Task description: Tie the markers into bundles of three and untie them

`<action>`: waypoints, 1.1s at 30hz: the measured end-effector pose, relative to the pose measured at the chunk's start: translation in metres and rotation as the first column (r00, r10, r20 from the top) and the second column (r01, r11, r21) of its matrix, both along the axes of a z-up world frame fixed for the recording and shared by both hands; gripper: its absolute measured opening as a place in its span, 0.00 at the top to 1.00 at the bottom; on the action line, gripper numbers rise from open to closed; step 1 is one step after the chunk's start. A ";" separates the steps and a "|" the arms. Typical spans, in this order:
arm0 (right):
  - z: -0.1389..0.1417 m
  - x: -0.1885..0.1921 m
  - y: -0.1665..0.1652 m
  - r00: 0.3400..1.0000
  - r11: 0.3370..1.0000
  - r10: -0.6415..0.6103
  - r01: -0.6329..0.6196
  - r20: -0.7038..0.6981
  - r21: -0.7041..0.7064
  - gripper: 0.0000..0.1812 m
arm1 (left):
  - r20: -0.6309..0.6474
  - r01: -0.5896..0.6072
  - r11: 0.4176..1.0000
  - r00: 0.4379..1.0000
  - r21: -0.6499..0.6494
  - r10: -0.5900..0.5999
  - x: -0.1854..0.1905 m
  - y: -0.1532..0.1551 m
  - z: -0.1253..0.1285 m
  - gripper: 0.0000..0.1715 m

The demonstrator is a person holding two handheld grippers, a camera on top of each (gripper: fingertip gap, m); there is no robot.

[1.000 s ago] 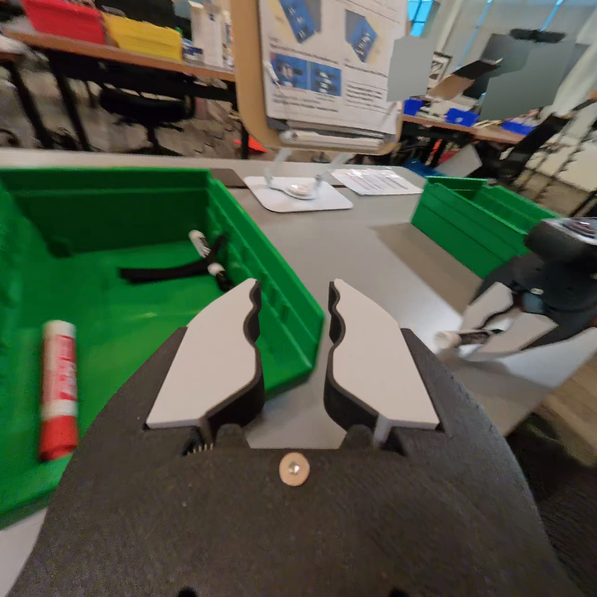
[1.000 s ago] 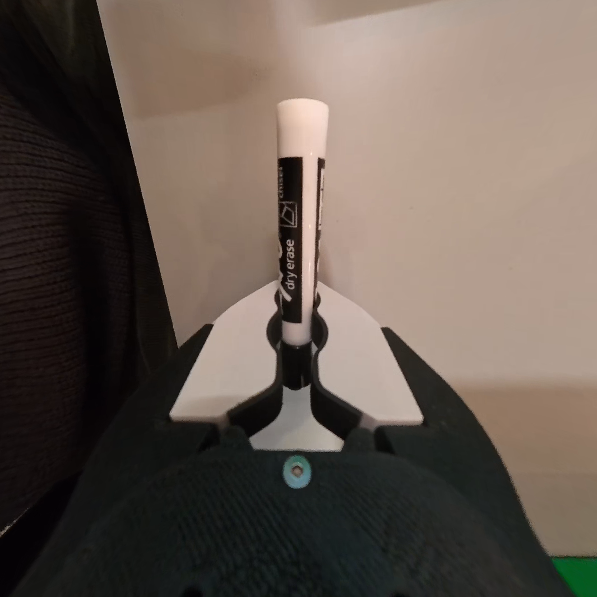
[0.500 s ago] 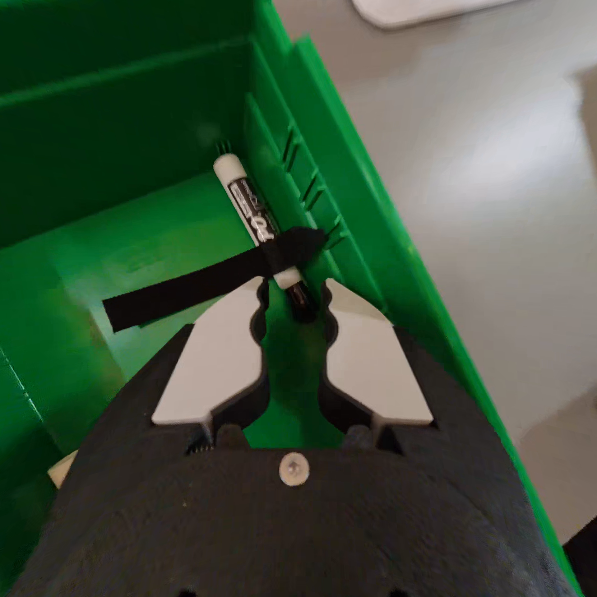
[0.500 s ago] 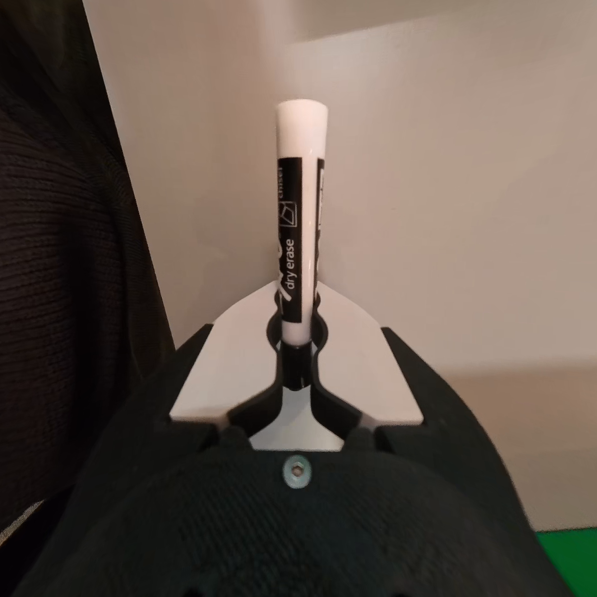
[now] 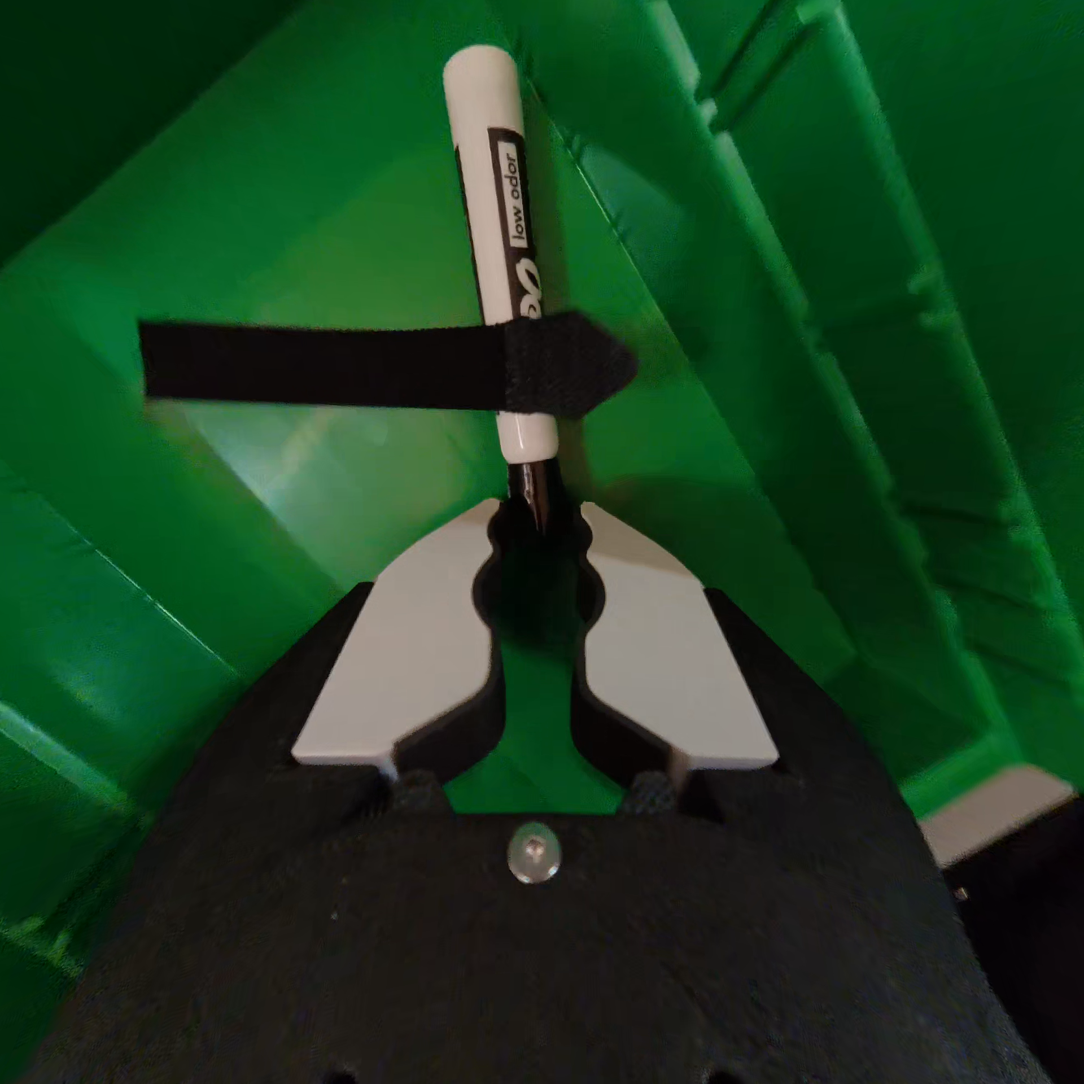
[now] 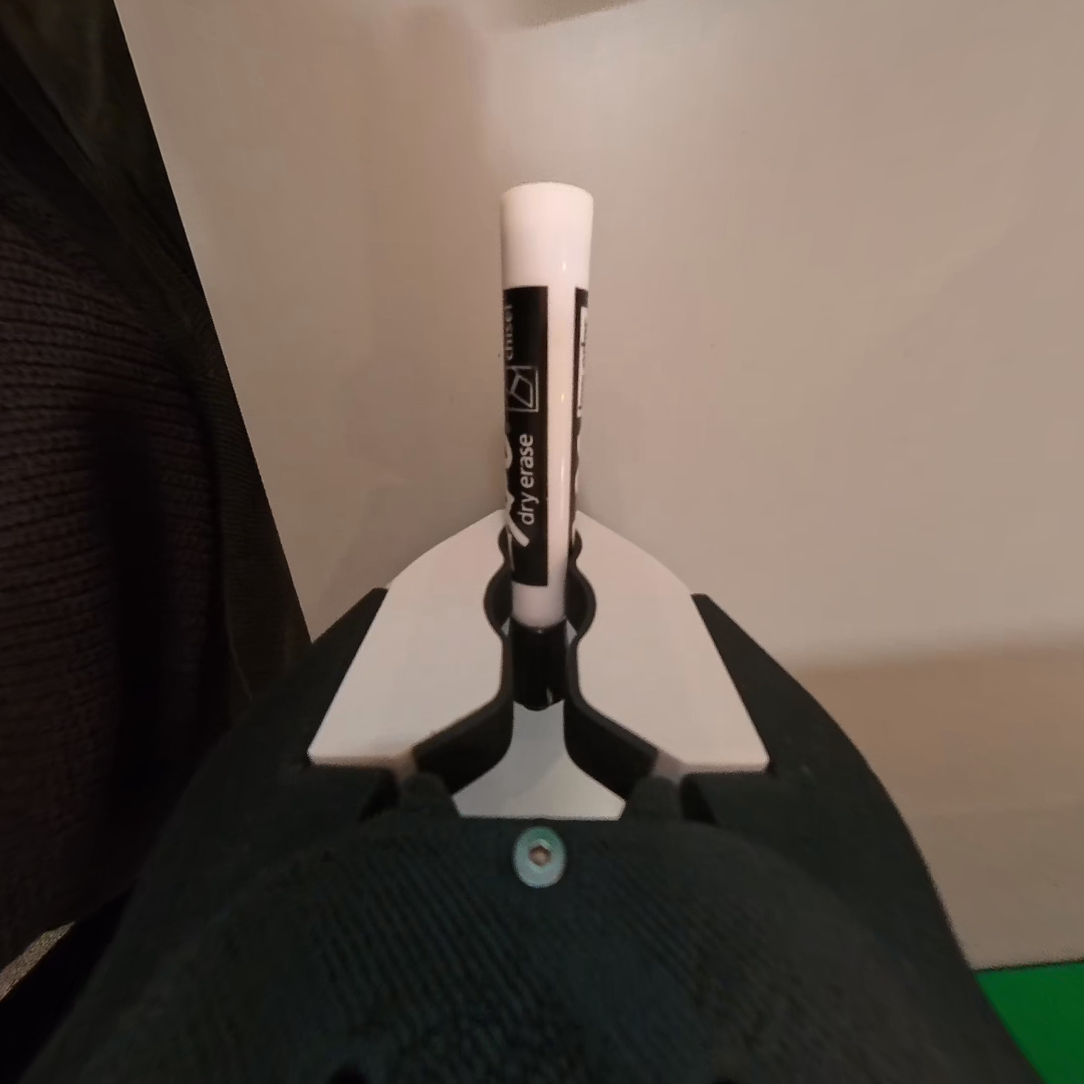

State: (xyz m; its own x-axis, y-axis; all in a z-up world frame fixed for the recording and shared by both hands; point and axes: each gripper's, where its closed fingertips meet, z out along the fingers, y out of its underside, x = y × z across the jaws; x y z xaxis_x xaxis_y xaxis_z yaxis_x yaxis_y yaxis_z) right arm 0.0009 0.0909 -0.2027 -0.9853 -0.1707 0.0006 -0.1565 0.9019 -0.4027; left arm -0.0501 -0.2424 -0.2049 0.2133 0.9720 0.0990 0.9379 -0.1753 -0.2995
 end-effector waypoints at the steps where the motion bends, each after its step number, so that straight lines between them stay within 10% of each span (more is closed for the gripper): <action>1: 0.000 0.000 0.000 1.000 1.000 0.001 -0.001 0.002 0.000 0.92 | 0.001 0.011 0.999 1.000 0.036 -0.011 0.006 0.000 0.005 0.87; 20: -0.004 0.006 -0.004 1.000 1.000 0.010 -0.010 -0.002 0.020 0.92 | 0.060 0.278 0.954 0.956 0.113 -0.286 0.080 0.013 0.041 0.89; 25: -0.002 0.008 -0.005 1.000 1.000 0.017 -0.017 -0.008 0.017 0.92 | -0.103 0.135 0.990 0.986 0.030 -0.132 0.028 0.008 0.041 0.74; 33: 0.002 0.006 -0.004 1.000 1.000 0.010 -0.010 -0.019 0.001 0.92 | -0.048 -0.030 0.997 0.998 -0.077 0.027 -0.003 0.012 -0.002 0.81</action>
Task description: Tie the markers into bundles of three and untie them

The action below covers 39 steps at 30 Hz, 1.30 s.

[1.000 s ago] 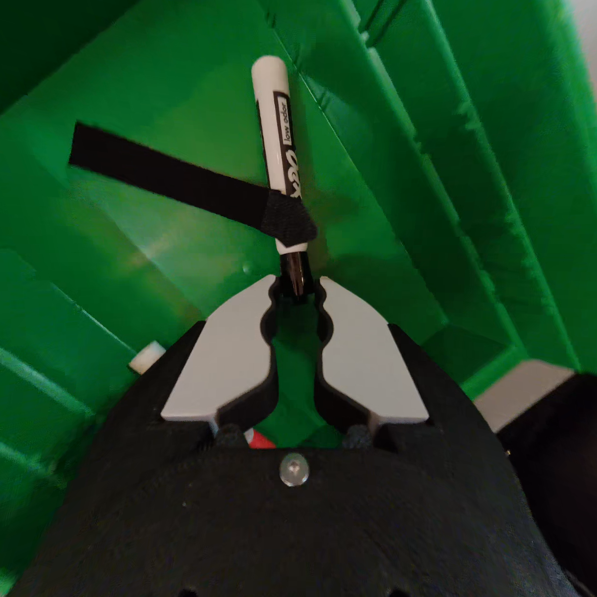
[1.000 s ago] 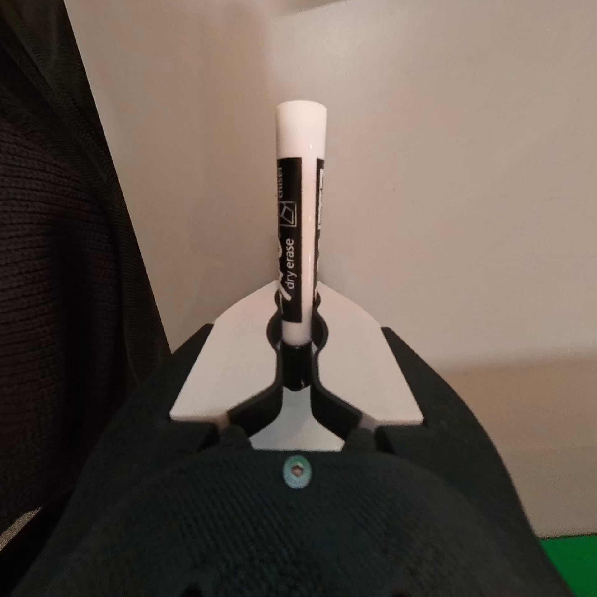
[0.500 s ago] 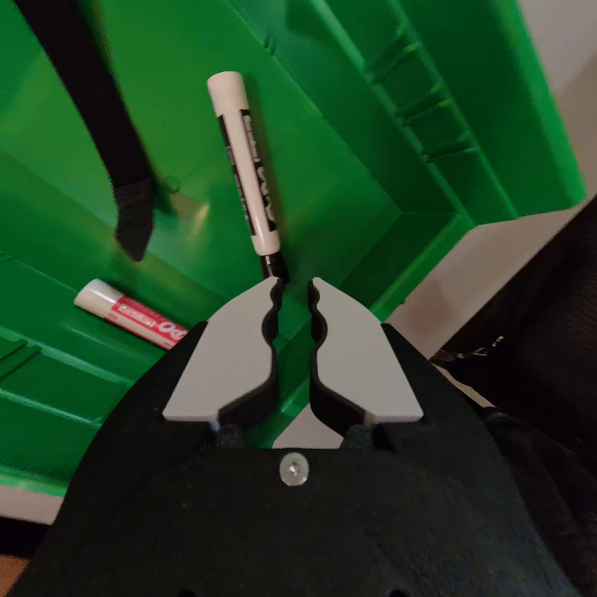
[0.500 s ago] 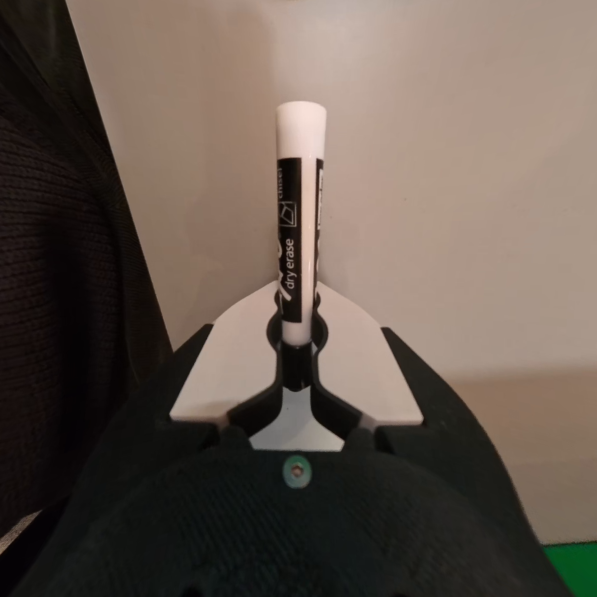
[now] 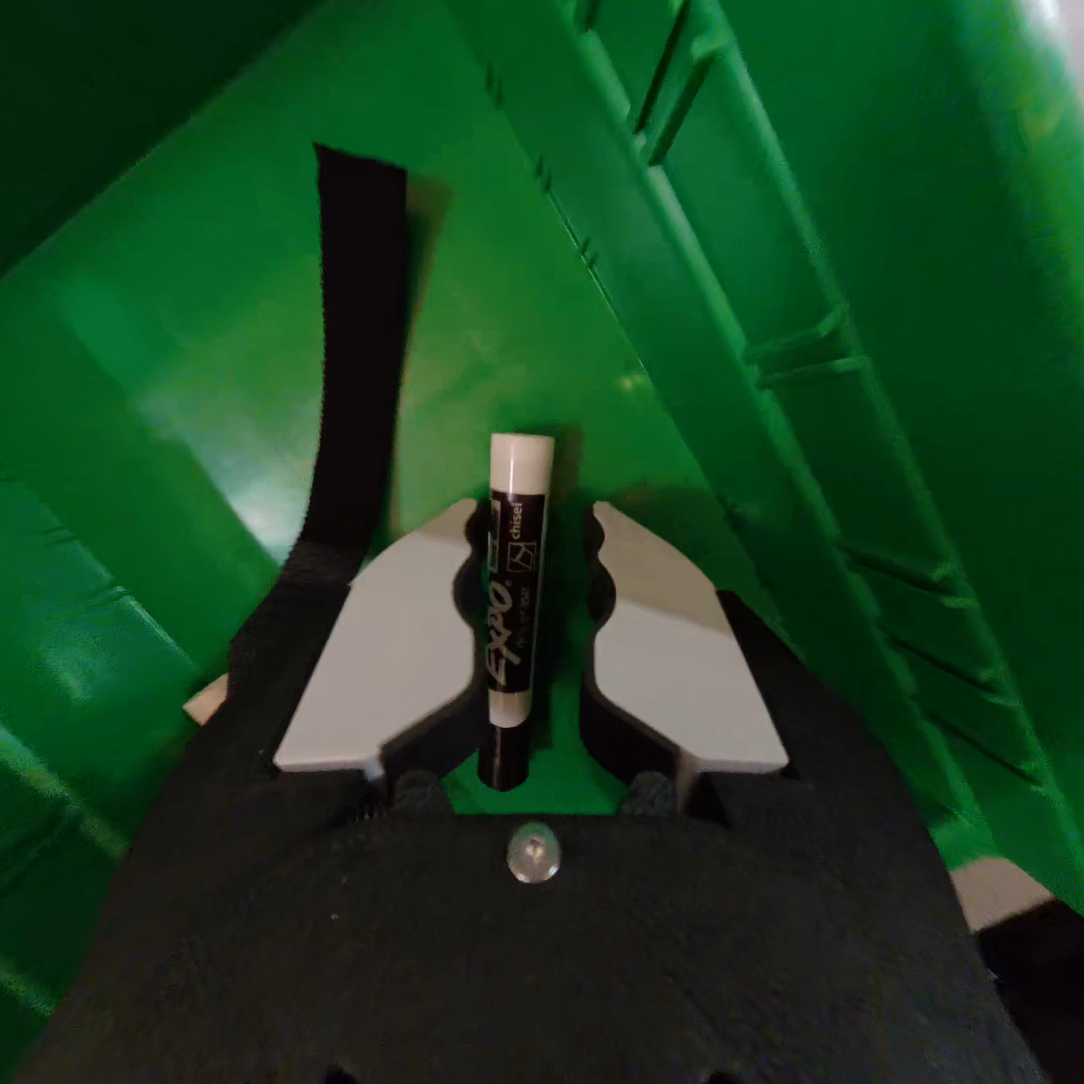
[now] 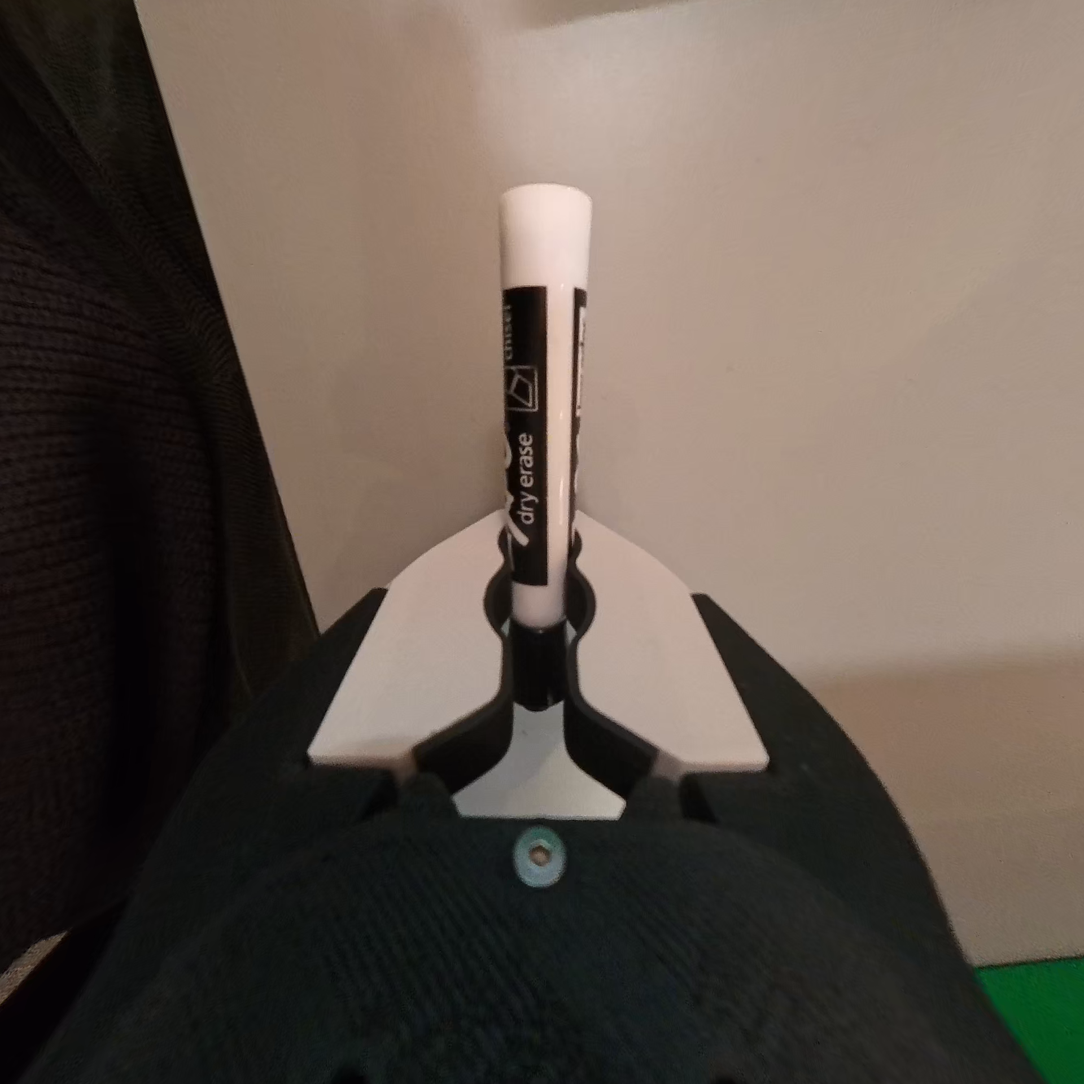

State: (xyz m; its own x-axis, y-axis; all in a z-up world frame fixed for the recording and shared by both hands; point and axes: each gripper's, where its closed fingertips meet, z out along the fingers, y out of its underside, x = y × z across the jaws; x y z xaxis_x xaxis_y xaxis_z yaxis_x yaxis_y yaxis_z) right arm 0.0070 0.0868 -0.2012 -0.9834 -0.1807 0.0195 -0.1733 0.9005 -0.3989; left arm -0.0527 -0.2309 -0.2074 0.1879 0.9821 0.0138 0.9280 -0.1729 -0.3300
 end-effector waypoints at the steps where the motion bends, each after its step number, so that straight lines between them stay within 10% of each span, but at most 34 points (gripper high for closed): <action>1: 0.000 -0.001 0.000 1.000 1.000 -0.004 0.004 0.001 0.001 0.92 | 0.003 0.000 1.000 1.000 -0.011 0.000 0.000 0.000 0.001 0.85; 13: -0.002 -0.007 0.004 0.999 1.000 -0.004 0.004 -0.033 0.008 0.92 | -0.317 -0.048 0.983 0.943 0.177 0.103 -0.030 -0.002 0.061 0.88; 21: -0.005 -0.011 0.006 0.999 1.000 -0.010 0.010 -0.046 0.013 0.92 | -0.546 0.013 0.922 0.809 0.386 0.218 -0.043 0.007 0.118 0.89; 27: -0.002 -0.014 0.004 0.998 1.000 -0.026 0.025 -0.058 -0.010 0.92 | -0.712 0.065 0.860 0.594 0.506 0.374 -0.040 -0.001 0.182 0.89; 39: 0.018 -0.046 -0.006 0.974 0.954 -0.224 0.224 0.026 -0.197 0.92 | -0.798 0.460 0.679 0.503 0.572 0.332 -0.016 0.129 0.253 0.89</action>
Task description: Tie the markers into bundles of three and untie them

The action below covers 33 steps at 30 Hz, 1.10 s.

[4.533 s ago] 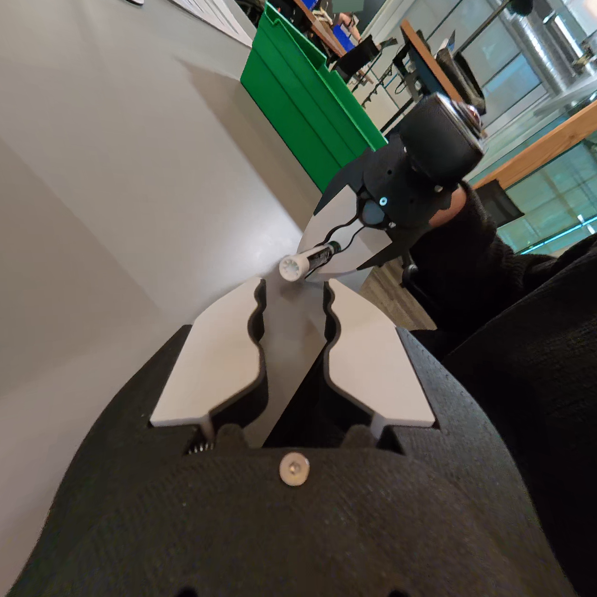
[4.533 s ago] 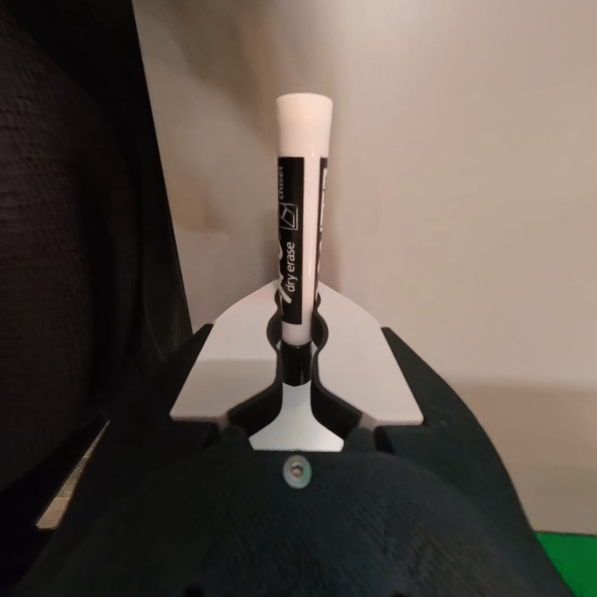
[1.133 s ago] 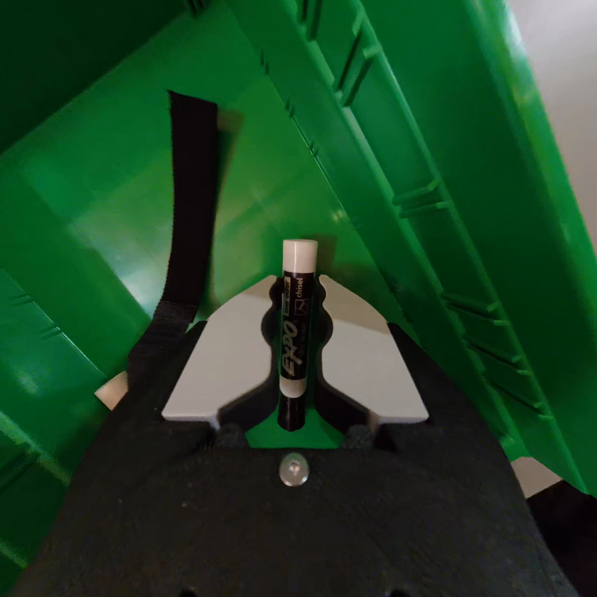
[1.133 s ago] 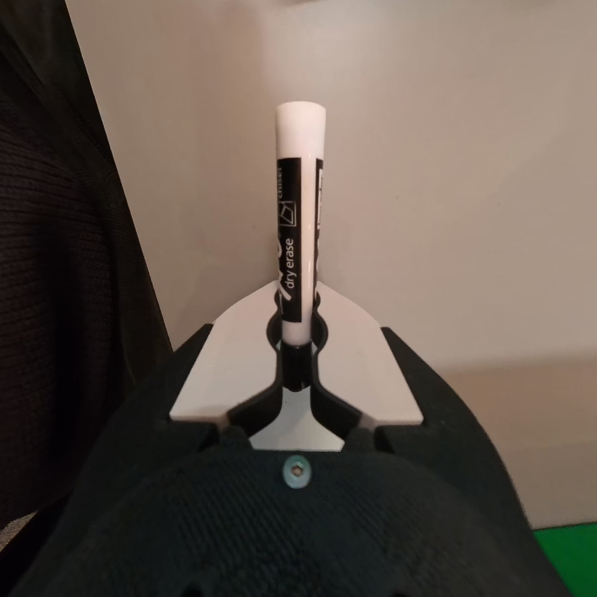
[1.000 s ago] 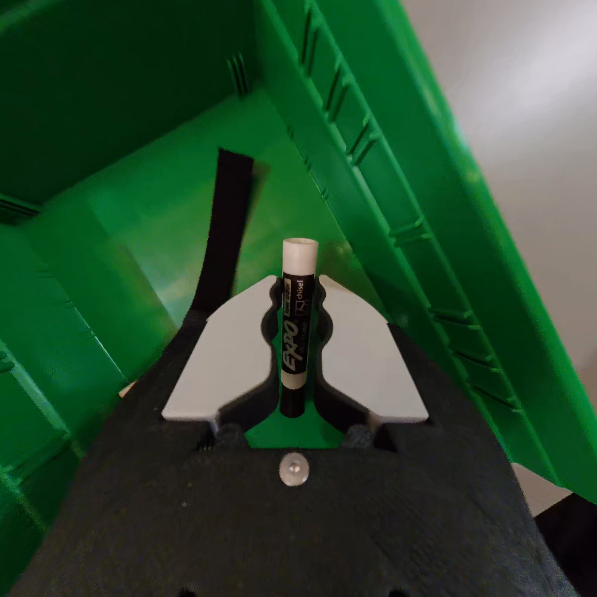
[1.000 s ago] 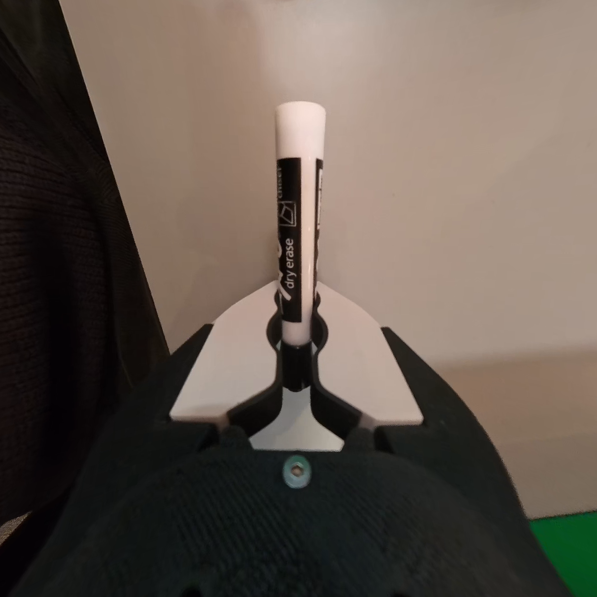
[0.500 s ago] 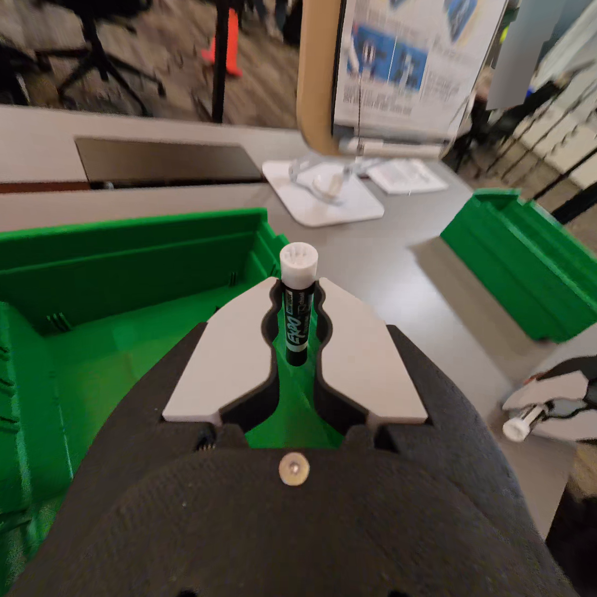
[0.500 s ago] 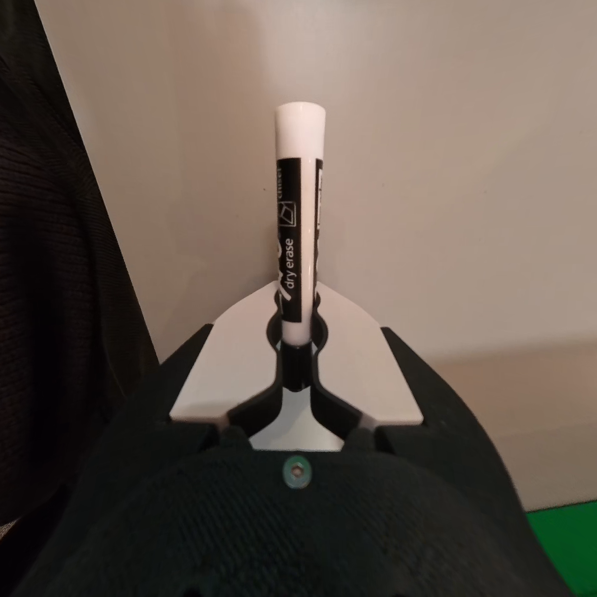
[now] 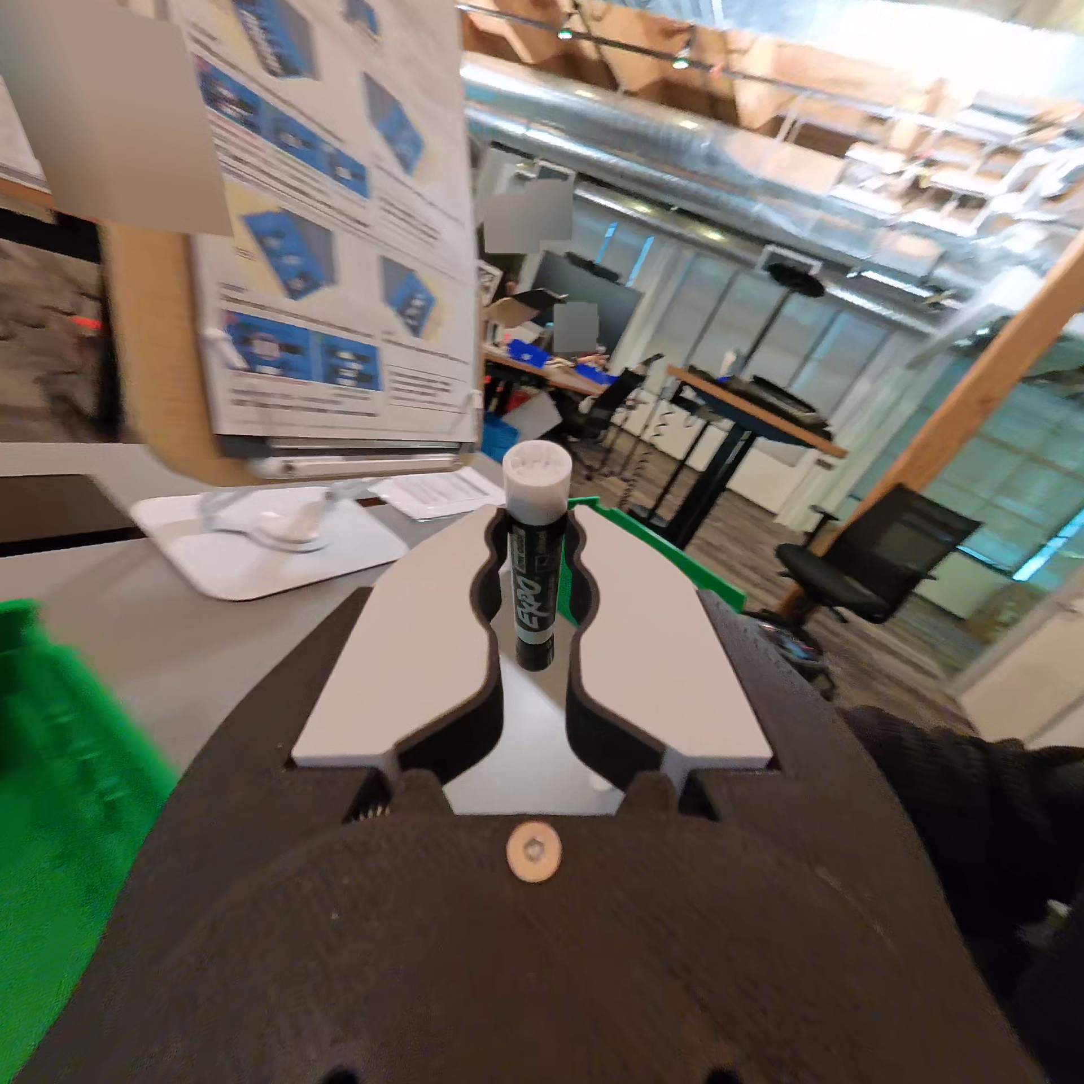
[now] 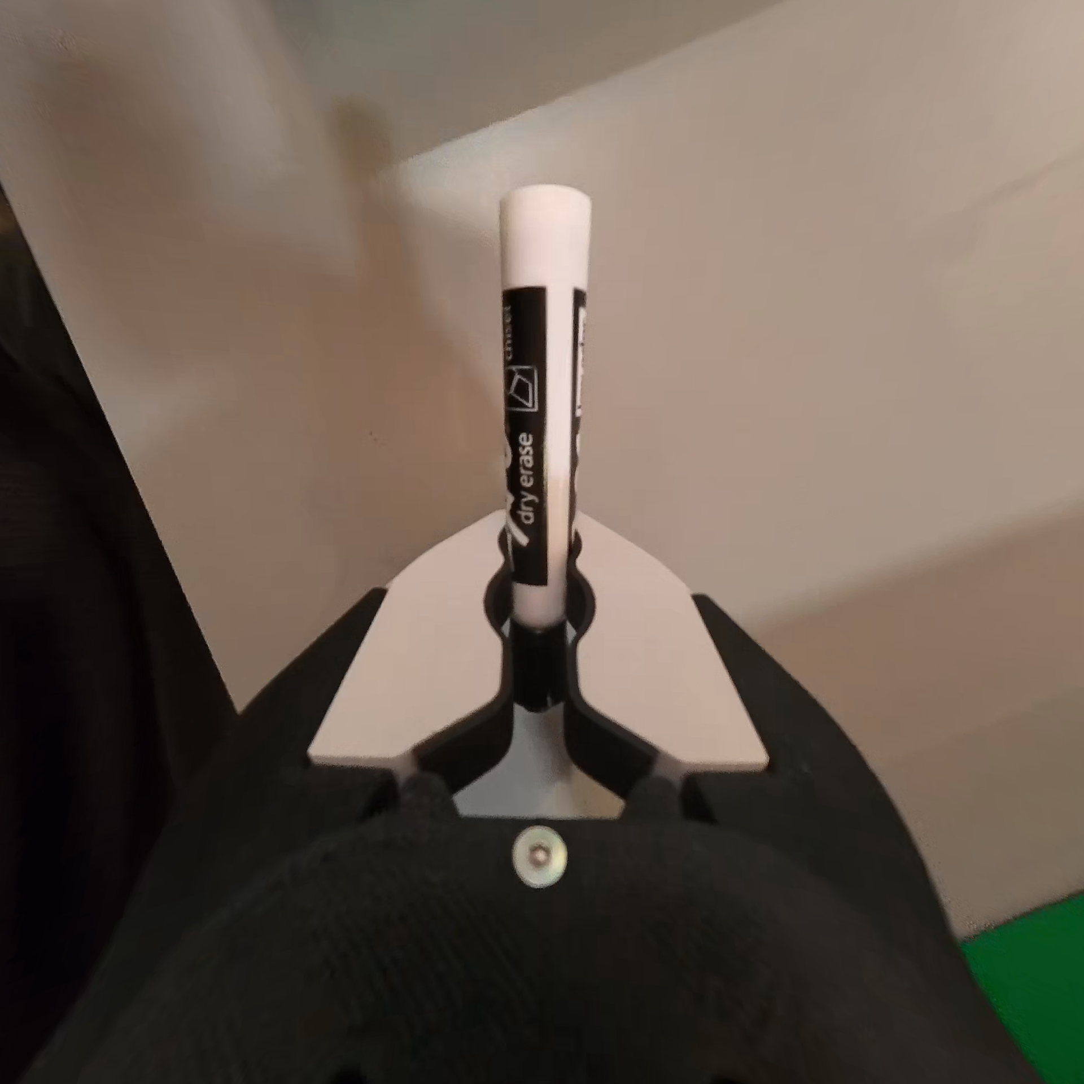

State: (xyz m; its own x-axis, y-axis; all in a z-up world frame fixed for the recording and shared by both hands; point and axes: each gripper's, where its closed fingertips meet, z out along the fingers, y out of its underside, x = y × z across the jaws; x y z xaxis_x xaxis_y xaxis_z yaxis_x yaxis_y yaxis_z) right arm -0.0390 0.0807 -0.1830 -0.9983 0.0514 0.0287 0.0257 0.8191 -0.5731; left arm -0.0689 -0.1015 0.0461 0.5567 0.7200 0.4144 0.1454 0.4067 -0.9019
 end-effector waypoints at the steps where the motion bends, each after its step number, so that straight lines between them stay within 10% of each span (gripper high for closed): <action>1: -0.001 0.000 0.001 1.000 1.000 -0.006 0.006 0.024 -0.009 0.92 | -0.008 0.030 0.999 1.000 0.016 -0.030 0.001 0.015 -0.001 0.89; 13: 0.007 0.017 -0.004 0.994 0.998 0.031 -0.024 0.106 -0.062 0.92 | 0.025 0.220 0.935 0.971 0.276 -0.236 0.013 0.125 -0.065 0.89; 33: 0.006 0.042 -0.006 0.973 0.994 0.107 -0.101 0.205 -0.040 0.92 | 0.094 0.264 0.892 0.943 0.368 -0.318 0.018 0.145 -0.100 0.89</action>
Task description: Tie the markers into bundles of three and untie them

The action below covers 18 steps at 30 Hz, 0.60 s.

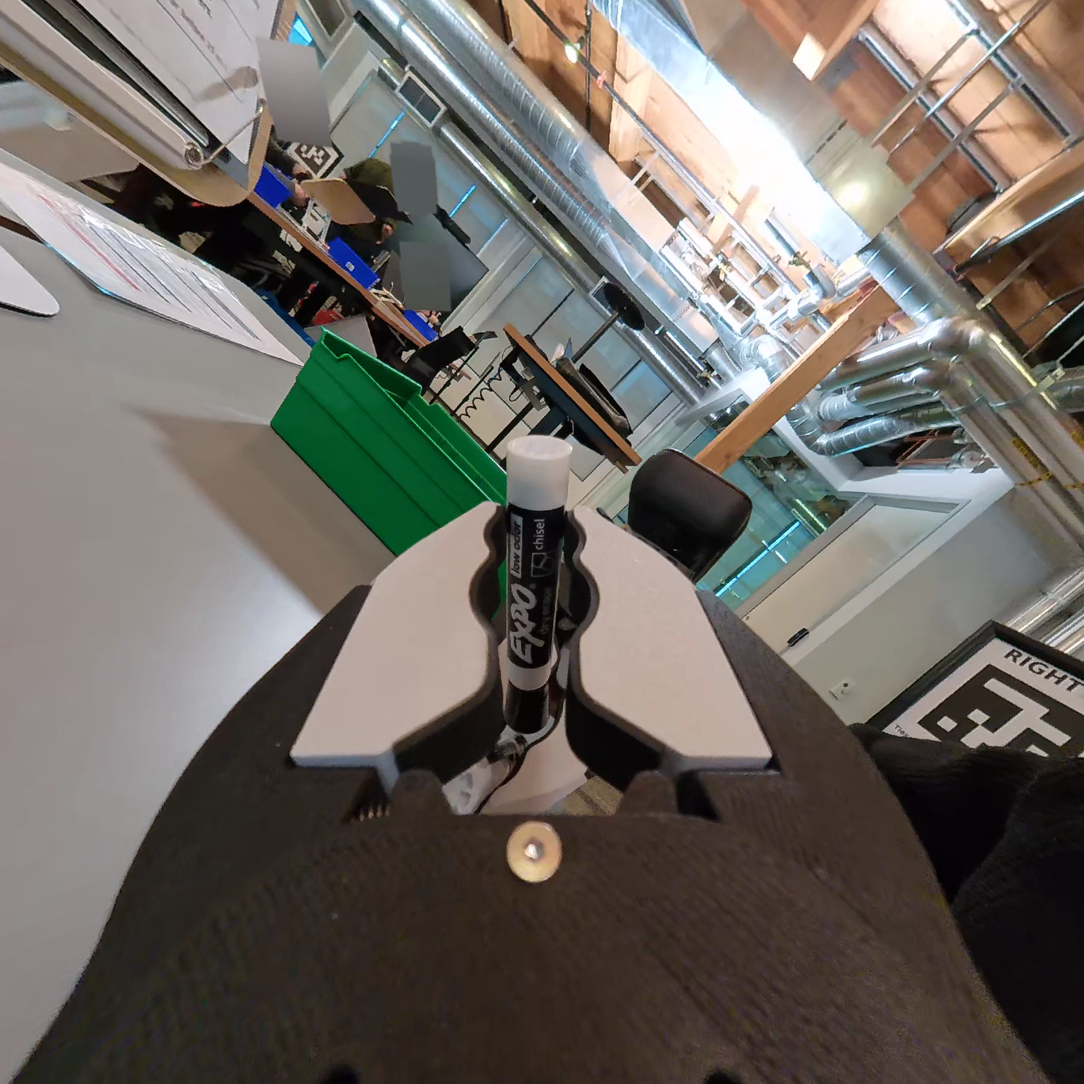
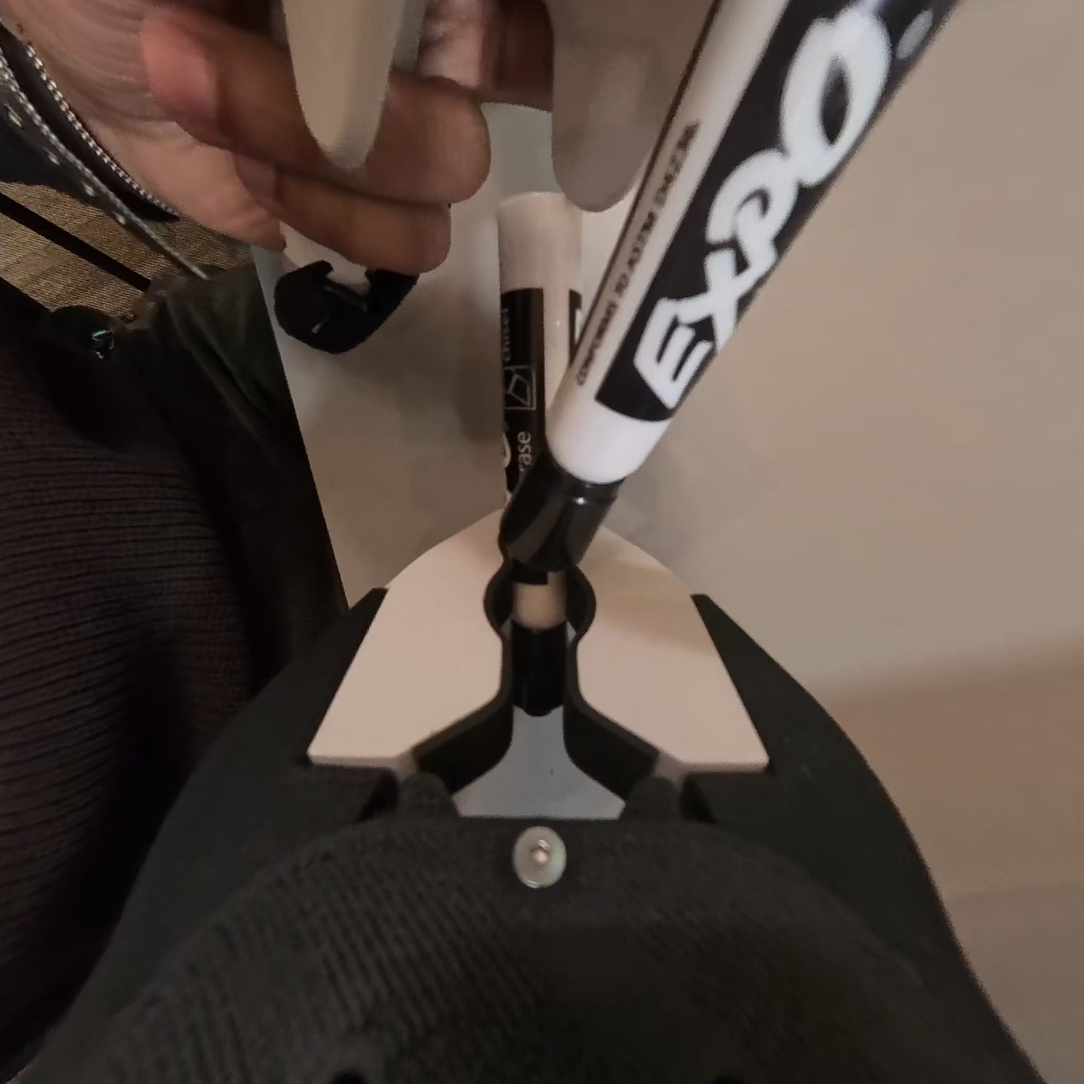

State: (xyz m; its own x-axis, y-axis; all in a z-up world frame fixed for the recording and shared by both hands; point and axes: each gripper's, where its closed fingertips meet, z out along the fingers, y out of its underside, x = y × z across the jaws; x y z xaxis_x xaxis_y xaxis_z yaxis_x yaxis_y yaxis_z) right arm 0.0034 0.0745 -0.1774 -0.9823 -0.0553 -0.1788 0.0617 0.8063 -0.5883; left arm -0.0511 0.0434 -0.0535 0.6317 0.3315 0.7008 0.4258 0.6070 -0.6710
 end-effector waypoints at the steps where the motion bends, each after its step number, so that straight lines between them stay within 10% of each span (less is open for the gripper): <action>1: 0.000 0.000 -0.001 1.000 1.000 -0.002 0.002 0.005 -0.003 0.92 | -0.003 -0.001 1.000 1.000 -0.003 0.001 0.001 0.000 0.001 0.89; 18: 0.001 0.000 0.001 1.000 0.999 0.001 -0.001 0.015 -0.034 0.92 | -0.053 -0.064 0.997 0.997 -0.040 0.062 0.016 -0.001 0.010 0.89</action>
State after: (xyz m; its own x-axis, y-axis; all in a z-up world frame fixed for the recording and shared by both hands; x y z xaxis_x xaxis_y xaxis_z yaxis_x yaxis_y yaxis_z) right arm 0.0037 0.0753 -0.1762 -0.9795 -0.0626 -0.1913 0.0698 0.7858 -0.6145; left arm -0.0353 0.0422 -0.0437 0.6435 0.3998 0.6528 0.3520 0.6027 -0.7161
